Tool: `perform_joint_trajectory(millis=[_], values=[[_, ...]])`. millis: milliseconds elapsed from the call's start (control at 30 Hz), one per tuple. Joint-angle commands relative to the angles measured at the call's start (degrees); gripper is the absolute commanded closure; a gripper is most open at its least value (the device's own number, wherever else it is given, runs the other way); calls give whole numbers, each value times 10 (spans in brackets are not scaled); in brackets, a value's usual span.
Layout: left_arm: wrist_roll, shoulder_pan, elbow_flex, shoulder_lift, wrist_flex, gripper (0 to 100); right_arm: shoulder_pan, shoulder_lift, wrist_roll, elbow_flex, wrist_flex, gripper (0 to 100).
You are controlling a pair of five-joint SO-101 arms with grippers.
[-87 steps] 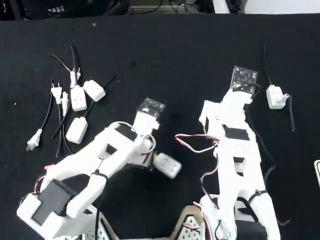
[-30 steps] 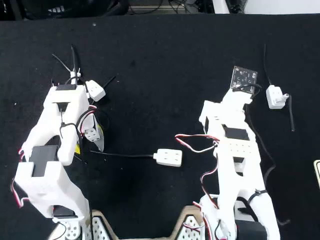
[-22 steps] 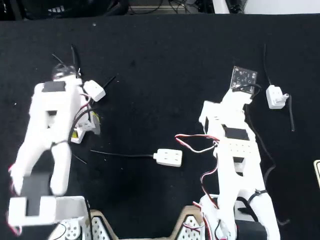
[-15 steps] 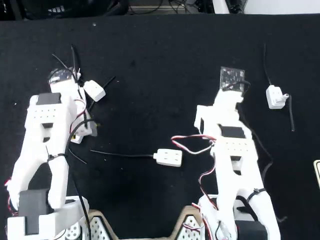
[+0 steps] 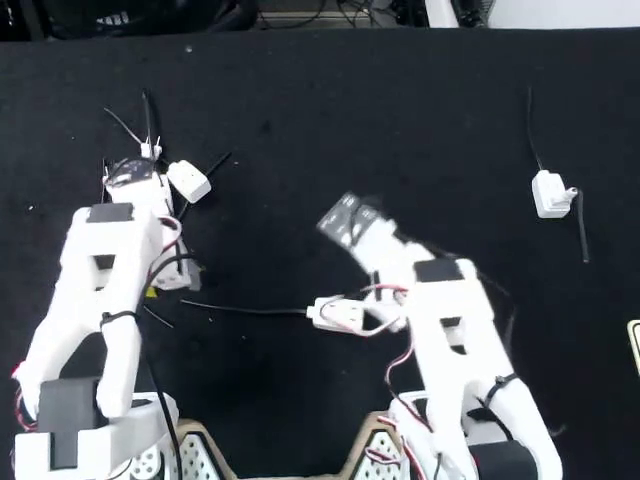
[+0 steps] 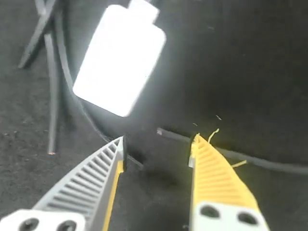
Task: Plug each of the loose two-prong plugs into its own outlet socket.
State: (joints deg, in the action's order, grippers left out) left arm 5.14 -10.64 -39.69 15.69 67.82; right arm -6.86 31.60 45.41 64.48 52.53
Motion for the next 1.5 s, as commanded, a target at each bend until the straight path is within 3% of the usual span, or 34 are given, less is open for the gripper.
perform_joint_trajectory(millis=[0, 333, 567, 833, 1100, 1267, 1467], values=[[2, -49, -10, 15, -34, 776, -40, 18, 25, 11, 3, 895], [2, -135, -6, 15, -29, 776, -96, -65, -4, -11, -43, 894], [3, -141, -6, 15, -33, 776, -93, -171, -25, -128, -62, 894], [-1, -142, 5, 15, -28, 773, -90, -178, -70, -173, -26, 893], [-132, -224, 174, 8, 73, 773, -38, -182, -177, -313, 114, 895], [-293, -287, 223, -3, 72, 776, -55, -183, -256, -248, 21, 894], [-452, -291, 293, -113, 76, 773, -63, -180, -268, -179, -62, 894]])
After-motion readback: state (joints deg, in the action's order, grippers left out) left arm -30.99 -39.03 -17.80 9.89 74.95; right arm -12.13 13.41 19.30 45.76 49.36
